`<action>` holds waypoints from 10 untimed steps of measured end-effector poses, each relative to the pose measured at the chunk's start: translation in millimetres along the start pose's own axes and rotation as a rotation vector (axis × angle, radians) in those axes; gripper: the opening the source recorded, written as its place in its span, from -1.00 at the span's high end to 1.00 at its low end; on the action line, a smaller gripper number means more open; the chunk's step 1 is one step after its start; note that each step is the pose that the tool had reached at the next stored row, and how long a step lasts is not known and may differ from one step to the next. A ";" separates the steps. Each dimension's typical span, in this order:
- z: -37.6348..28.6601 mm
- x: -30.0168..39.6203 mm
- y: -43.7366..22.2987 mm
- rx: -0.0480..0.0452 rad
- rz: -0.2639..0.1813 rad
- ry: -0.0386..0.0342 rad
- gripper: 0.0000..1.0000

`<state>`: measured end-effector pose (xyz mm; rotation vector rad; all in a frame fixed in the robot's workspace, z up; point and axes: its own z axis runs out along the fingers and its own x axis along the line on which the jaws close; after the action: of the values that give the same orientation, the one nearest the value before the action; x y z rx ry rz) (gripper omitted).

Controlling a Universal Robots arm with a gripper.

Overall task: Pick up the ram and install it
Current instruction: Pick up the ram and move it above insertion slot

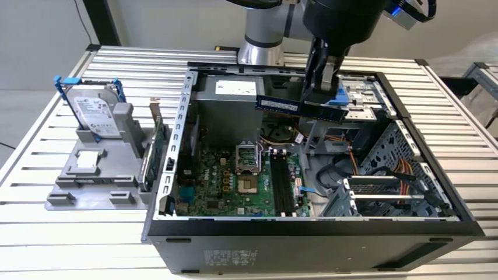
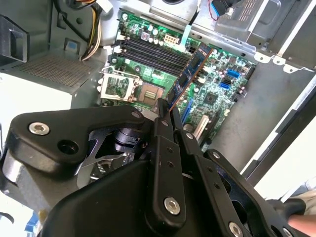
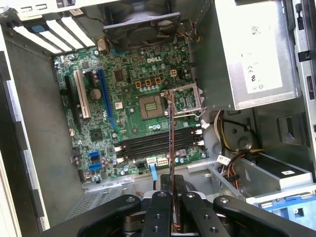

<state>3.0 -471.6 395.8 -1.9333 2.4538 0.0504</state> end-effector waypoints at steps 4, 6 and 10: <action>0.0 0.0 0.0 0.0006 0.017 -0.0002 1.00; 0.0 0.0 0.0 0.0008 0.024 -0.0003 1.00; 0.1 0.0 0.0 0.0013 0.037 -0.0005 1.00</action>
<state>3.0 -471.6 395.7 -1.8872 2.4886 0.0498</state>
